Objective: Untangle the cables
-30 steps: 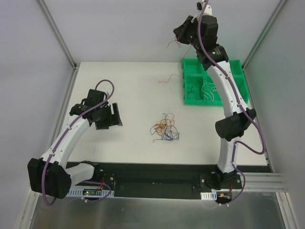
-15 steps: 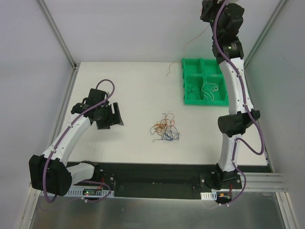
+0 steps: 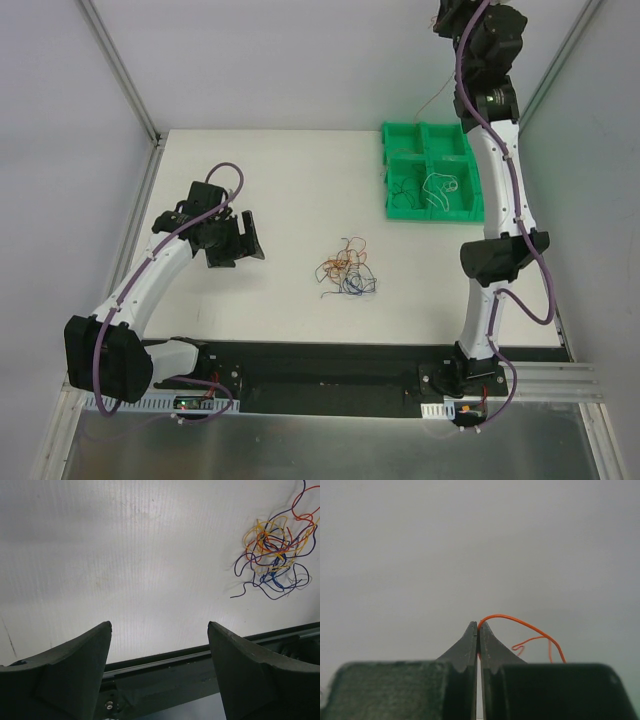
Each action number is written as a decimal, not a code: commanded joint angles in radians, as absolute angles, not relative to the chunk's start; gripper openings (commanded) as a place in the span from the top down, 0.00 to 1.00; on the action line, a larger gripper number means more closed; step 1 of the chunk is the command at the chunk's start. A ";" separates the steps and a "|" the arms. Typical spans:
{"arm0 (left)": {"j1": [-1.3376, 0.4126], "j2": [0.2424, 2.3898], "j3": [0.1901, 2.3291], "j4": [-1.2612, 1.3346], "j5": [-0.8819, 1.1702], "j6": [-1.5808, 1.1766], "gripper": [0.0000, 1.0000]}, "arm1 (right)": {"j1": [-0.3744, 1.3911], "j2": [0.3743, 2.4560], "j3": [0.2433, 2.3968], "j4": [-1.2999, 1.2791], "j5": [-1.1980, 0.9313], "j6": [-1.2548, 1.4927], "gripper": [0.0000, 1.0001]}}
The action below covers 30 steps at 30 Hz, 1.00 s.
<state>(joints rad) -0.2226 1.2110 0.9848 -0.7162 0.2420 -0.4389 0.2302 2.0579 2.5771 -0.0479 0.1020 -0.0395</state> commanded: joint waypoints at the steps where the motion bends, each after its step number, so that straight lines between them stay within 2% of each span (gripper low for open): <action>1: -0.221 1.192 1.000 -0.703 0.278 -0.445 0.23 | 0.232 2.036 2.629 0.044 0.113 -0.054 1.00; 7: -0.221 1.203 1.003 -0.695 0.288 -0.442 0.23 | 0.218 2.068 2.661 0.150 0.124 -0.011 1.00; 11: -0.221 1.207 1.009 -0.695 0.295 -0.439 0.23 | 0.198 2.092 2.632 0.120 0.132 -0.003 1.00; 23: -0.221 1.190 0.985 -0.695 0.290 -0.433 0.23 | 0.198 2.120 2.295 -0.027 0.058 -0.063 1.00; 30: -0.213 1.193 0.988 -0.695 0.288 -0.419 0.22 | 0.196 2.056 2.004 -0.029 0.084 -0.003 1.00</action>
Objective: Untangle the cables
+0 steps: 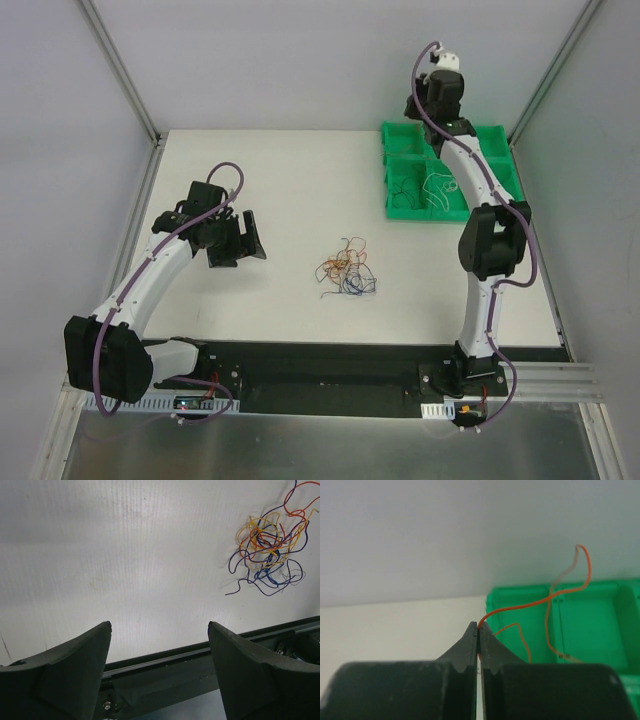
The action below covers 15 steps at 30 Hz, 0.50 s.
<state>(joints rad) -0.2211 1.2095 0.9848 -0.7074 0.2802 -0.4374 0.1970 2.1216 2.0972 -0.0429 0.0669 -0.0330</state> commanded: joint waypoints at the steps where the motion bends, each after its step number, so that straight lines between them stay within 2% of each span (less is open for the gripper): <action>1: -0.213 1.198 0.989 -0.695 0.290 -0.417 0.22 | 0.198 2.048 1.968 -0.031 0.095 -0.003 1.00; 7: -0.209 1.218 1.003 -0.695 0.311 -0.405 0.22 | 0.178 2.114 1.956 -0.069 0.100 -0.011 1.00; 15: -0.209 1.200 0.991 -0.706 0.334 -0.413 0.22 | 0.176 2.333 2.141 -0.129 0.092 -0.029 1.00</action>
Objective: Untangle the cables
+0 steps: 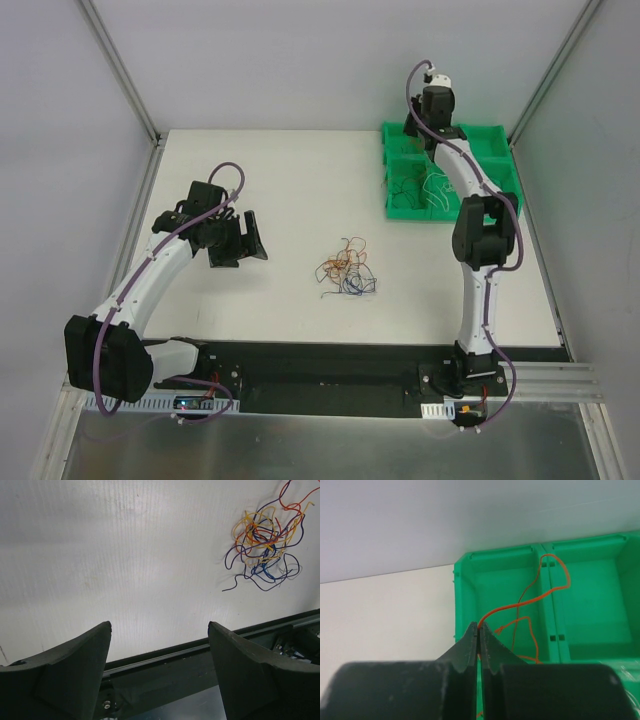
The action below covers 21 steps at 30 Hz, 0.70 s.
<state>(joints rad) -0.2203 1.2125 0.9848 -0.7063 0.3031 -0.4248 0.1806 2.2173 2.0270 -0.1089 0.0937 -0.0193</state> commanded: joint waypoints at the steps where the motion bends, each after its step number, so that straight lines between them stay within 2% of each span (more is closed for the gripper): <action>1: -0.209 1.193 0.986 -0.706 0.339 -0.417 0.22 | 0.176 2.370 2.176 -0.138 0.077 -0.025 1.00; 5: -0.209 1.164 0.962 -0.710 0.350 -0.434 0.23 | 0.184 2.482 2.339 -0.204 0.049 -0.003 0.99; 6: -0.209 1.157 0.957 -0.713 0.351 -0.437 0.22 | 0.187 2.490 2.356 -0.216 0.051 -0.003 0.96; 7: -0.210 1.149 0.954 -0.712 0.351 -0.440 0.22 | 0.192 2.496 2.374 -0.242 0.055 -0.003 0.90; 8: -0.209 1.143 0.951 -0.712 0.351 -0.440 0.22 | 0.196 2.491 2.385 -0.274 0.060 -0.009 0.75; 9: -0.209 1.141 0.951 -0.712 0.350 -0.442 0.22 | 0.199 2.474 2.385 -0.300 0.073 -0.011 0.67; 15: -0.210 1.175 0.968 -0.709 0.356 -0.439 0.22 | 0.199 2.248 2.217 -0.391 0.129 0.026 0.34; 19: -0.210 1.189 0.966 -0.700 0.364 -0.433 0.22 | 0.199 2.128 2.106 -0.431 0.104 0.072 0.23; 21: -0.210 1.189 0.965 -0.696 0.370 -0.433 0.22 | 0.198 2.112 2.086 -0.491 0.057 0.118 0.22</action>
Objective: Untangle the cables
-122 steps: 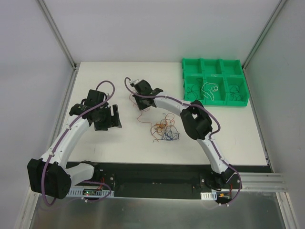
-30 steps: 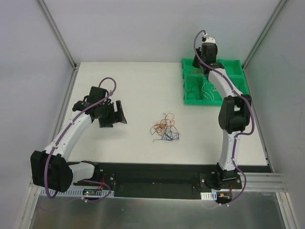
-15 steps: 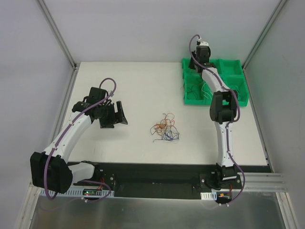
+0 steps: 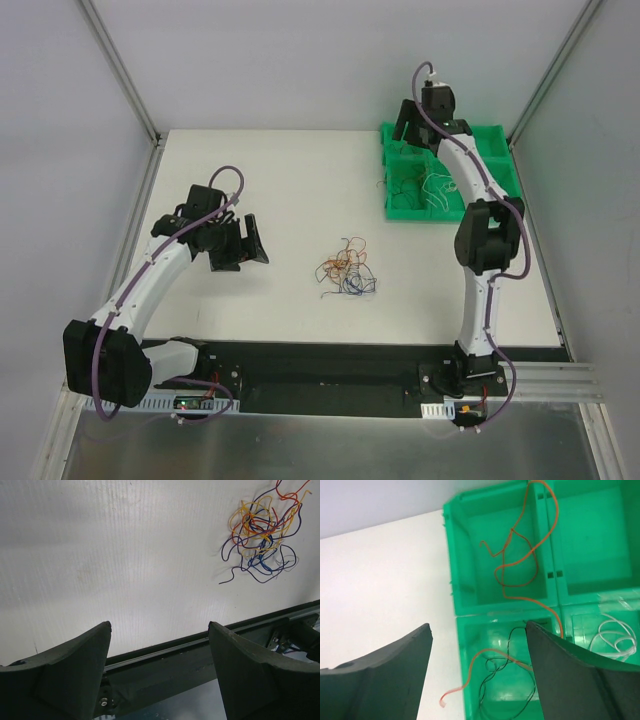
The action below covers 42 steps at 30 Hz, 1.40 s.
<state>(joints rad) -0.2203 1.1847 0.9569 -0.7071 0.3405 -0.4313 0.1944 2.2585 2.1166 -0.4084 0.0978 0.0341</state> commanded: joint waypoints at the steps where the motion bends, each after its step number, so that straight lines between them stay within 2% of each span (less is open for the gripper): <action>1: -0.210 1.187 0.963 -0.695 0.373 -0.433 0.22 | 0.198 2.102 2.074 -0.514 0.035 0.142 0.22; 3: -0.210 1.186 0.960 -0.695 0.373 -0.433 0.22 | 0.198 2.079 2.022 -0.535 0.011 0.220 0.22; 7: -0.210 1.170 0.957 -0.695 0.380 -0.433 0.22 | 0.190 2.043 1.904 -0.537 -0.070 0.423 0.33; 16: -0.210 1.155 0.948 -0.695 0.382 -0.433 0.22 | 0.190 2.069 1.773 -0.419 -0.135 0.571 0.34; 22: -0.210 1.141 0.940 -0.696 0.377 -0.431 0.22 | 0.190 2.098 1.755 -0.373 -0.114 0.555 0.48; 33: -0.210 1.150 0.946 -0.696 0.383 -0.419 0.22 | 0.190 2.148 1.792 -0.339 -0.115 0.545 0.67; 39: -0.210 1.160 0.953 -0.699 0.385 -0.411 0.22 | 0.189 2.157 1.813 -0.333 -0.114 0.525 0.88; 42: -0.210 1.163 0.956 -0.701 0.384 -0.407 0.22 | 0.190 2.157 1.848 -0.356 -0.103 0.499 0.94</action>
